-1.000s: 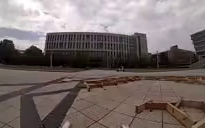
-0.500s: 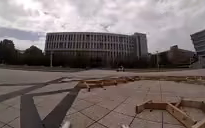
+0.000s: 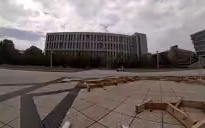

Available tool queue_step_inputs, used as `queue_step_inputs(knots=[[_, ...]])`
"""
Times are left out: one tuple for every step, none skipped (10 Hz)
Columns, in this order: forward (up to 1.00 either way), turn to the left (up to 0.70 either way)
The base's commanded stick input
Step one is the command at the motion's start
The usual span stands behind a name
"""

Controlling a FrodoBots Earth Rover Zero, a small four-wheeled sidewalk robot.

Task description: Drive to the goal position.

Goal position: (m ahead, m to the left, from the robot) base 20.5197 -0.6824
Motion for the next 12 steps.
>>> queue_step_inputs(knots=[[0.06, 0.01], [0.06, 0.01], [0.06, 0.01], [0.06, 0.00], [0.06, 0.00], [0.06, 0.01], [0.06, 0.01], [0.06, 0.01], [0.06, 0.00], [0.06, 0.00], [0.06, 0.00], [0.06, 0.01]])
